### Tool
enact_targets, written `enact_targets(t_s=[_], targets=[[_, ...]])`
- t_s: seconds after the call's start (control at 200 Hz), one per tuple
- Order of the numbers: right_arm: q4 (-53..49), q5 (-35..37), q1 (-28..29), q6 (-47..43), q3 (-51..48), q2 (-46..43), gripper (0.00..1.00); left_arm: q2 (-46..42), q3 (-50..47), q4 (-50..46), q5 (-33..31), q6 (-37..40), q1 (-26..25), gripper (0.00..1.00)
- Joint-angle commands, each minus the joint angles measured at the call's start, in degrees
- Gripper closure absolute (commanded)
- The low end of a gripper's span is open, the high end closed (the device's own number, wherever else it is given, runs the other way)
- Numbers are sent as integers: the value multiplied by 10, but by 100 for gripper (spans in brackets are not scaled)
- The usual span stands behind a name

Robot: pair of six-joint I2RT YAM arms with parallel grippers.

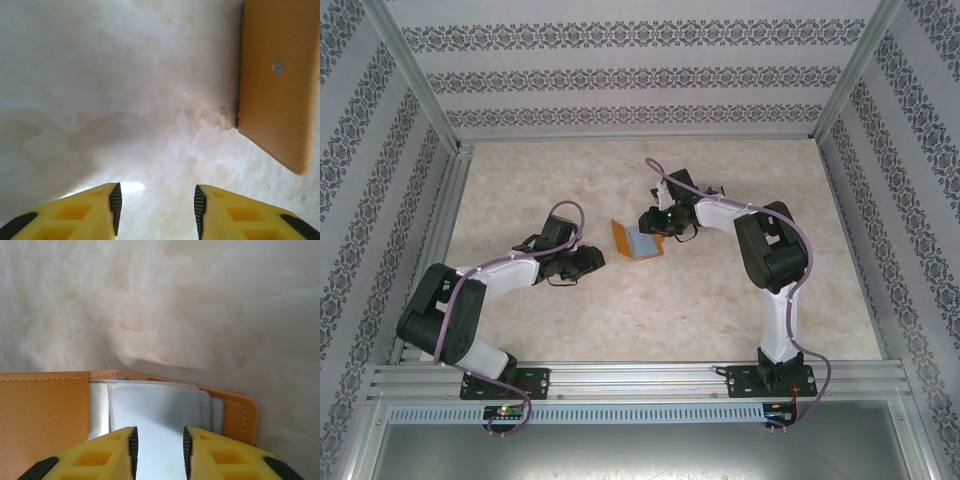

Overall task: Put the credit cards into the card holder
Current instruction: Open the card holder at the center of the table, then rotate the card holder at the center of the table.

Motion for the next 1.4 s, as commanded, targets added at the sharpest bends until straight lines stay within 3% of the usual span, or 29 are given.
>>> enact_targets(t_s=[0.0, 0.245, 0.525, 0.67, 0.969, 1.129, 1.394], targets=[[-58, -8, -5, -45, 34, 13, 67, -36, 48, -81, -49, 43, 1, 52], [-79, -37, -5, -45, 42, -62, 67, 31, 222, -145, -29, 120, 27, 53], [-66, -7, -4, -13, -53, -161, 70, 250, 473, -176, 102, 174, 33, 61], [-51, 7, 0, 5, -121, -182, 74, 337, 544, -177, 156, 176, 33, 67], [15, 9, 22, 49, -188, -150, 78, 320, 464, -165, 212, 168, 31, 80], [25, 22, 13, 45, -161, -109, 79, 267, 376, -165, 192, 171, 31, 81], [14, 17, -7, 23, -84, -43, 79, 202, 266, -87, 186, 113, 26, 81]])
